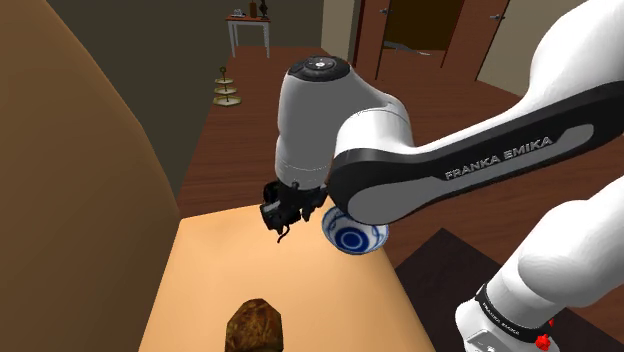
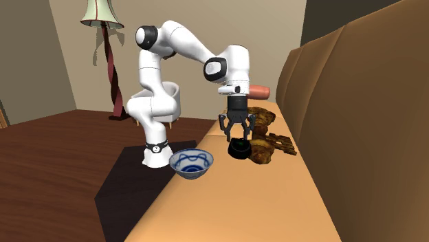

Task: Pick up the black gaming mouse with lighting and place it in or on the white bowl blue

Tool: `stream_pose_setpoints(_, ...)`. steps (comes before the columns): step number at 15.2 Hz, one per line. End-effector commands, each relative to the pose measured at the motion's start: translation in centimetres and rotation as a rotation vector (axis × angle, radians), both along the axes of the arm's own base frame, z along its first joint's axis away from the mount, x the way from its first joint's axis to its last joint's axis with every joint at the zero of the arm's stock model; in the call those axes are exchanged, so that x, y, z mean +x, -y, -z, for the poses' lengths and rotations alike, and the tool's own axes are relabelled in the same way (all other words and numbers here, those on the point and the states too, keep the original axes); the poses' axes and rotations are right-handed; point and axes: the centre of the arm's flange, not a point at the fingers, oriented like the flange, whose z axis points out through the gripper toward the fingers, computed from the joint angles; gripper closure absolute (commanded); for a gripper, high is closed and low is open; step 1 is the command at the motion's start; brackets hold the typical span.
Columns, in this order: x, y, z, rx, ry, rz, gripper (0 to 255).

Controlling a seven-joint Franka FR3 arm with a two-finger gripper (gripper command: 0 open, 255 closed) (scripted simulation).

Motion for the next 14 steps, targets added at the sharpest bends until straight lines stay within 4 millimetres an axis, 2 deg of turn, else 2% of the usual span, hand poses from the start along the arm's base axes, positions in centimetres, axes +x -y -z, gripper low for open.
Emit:
stream_pose_setpoints(1, -0.8, 1.8, -0.2, 0.001, 0.000, -0.001, 255)
stream_pose_setpoints(13, -7.8, 16.0, 0.0, 0.001, 0.000, -0.001, 255)
stream_pose_setpoints(14, -7.8, 16.0, 0.5, 0.001, 0.000, -0.001, 255)
